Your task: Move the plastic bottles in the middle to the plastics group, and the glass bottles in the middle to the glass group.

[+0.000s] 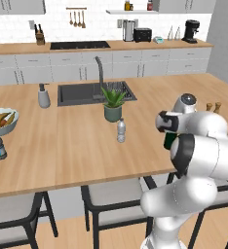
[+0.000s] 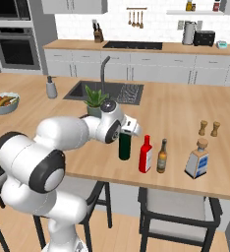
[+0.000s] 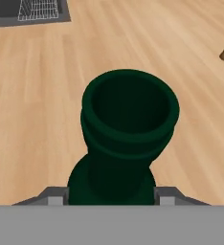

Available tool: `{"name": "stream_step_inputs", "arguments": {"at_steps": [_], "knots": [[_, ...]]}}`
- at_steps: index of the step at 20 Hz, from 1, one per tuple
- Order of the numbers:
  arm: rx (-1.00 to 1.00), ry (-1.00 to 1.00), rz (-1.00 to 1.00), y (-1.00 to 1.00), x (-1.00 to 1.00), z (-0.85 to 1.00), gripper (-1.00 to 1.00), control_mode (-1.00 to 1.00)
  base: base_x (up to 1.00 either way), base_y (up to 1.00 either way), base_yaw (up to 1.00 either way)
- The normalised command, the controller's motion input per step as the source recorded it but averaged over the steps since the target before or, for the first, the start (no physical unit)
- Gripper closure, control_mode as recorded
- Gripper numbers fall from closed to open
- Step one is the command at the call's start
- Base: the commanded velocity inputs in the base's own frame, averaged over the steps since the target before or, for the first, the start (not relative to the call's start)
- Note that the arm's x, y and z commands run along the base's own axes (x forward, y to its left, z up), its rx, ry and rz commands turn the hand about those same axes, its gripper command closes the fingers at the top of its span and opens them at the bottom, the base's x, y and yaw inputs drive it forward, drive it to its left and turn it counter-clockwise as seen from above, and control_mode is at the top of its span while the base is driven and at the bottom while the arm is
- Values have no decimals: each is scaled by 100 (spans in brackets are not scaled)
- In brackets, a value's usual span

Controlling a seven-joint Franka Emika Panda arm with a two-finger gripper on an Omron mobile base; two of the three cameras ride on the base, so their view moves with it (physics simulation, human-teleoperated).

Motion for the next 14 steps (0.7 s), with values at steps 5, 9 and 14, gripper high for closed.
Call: {"name": "stream_step_inputs", "arguments": {"at_steps": [5, 9, 14], "knots": [[0, 1, -22, -6, 0, 0, 100, -100, 0, 0, 0], [0, 0, -18, -13, 0, 0, 100, -100, 0, 0, 0], [5, 0, -10, -44, 0, 0, 100, -100, 0, 0, 0]]}}
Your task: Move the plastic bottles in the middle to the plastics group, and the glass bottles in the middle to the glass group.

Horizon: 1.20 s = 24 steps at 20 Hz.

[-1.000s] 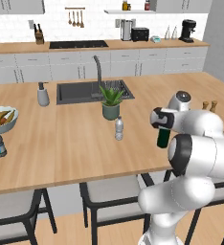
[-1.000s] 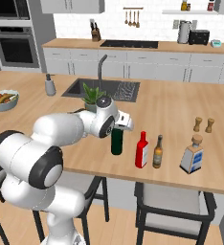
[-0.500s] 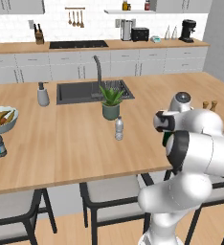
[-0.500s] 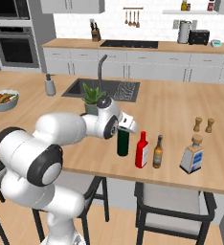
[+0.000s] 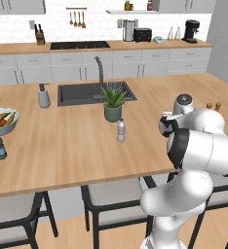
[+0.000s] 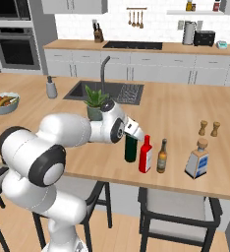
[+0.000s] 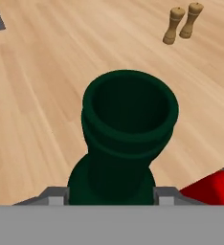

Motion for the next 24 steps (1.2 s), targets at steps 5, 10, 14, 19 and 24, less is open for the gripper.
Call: {"name": "stream_step_inputs", "arguments": {"at_steps": [5, 10, 14, 19, 24], "knots": [[6, 0, -7, -34, 0, 0, 100, -100, 0, 0, 0], [1, 0, -3, 10, 5, -14, 100, -100, 0, 0, 0], [-3, 0, 0, 59, 35, -24, 100, -100, 0, 0, 0], [0, -1, -2, -3, -2, -19, 100, -100, 0, 0, 0], [10, -13, -6, -28, -10, -3, 100, -100, 0, 0, 0]]}}
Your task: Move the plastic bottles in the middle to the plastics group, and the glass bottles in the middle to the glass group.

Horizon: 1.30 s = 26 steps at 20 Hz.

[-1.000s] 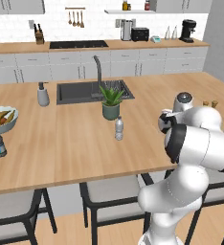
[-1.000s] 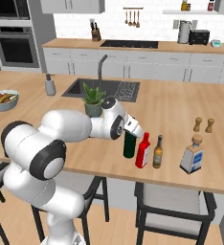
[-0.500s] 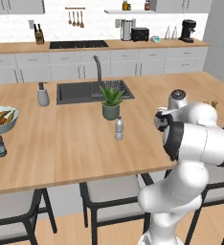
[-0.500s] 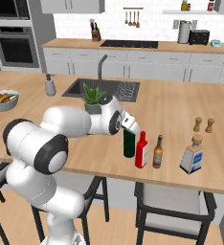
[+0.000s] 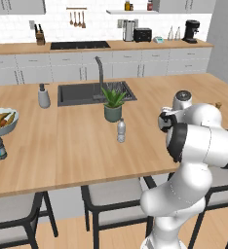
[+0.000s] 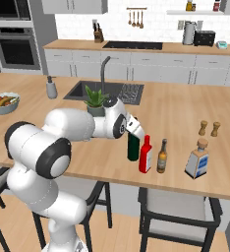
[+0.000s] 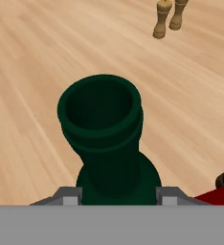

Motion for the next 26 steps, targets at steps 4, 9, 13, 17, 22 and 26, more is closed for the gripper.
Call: {"name": "stream_step_inputs", "arguments": {"at_steps": [4, 9, 13, 17, 22, 26], "knots": [[13, -14, -1, -3, -1, -1, 100, -100, 0, 0, 0], [5, -5, 0, 4, 0, -2, 100, -100, 0, 0, 0], [0, -1, 0, 7, 0, -5, 100, -100, 0, 0, 0], [0, -2, 0, 16, 1, 0, 100, -100, 0, 0, 0], [0, -9, 0, 22, 0, 0, 100, -100, 0, 0, 0], [0, -10, 0, 6, 0, -4, 100, -100, 0, 0, 0]]}}
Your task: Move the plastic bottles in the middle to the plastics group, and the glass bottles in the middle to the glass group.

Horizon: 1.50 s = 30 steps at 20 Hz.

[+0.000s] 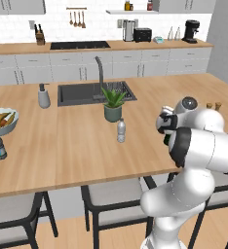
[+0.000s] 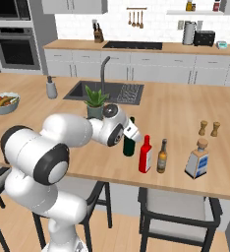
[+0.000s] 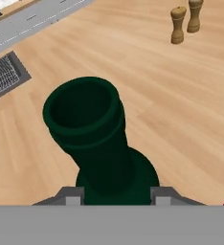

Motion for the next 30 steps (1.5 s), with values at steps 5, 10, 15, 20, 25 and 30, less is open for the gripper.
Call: {"name": "stream_step_inputs", "arguments": {"at_steps": [5, 10, 15, 20, 25, 30], "knots": [[0, 0, -2, 0, -4, -14, 100, -100, 0, 0, 0], [0, 0, -1, 0, -3, -23, 100, -100, 0, 0, 0], [0, 0, 0, 0, 0, 0, -100, -100, 0, 0, 0], [0, 0, -1, 2, 0, 0, -100, -100, 0, 0, 0], [0, 1, 0, 0, 0, 0, -100, -100, 0, 0, 0], [-2, 0, 0, 0, 0, 3, -100, -100, 0, 0, 0]]}}
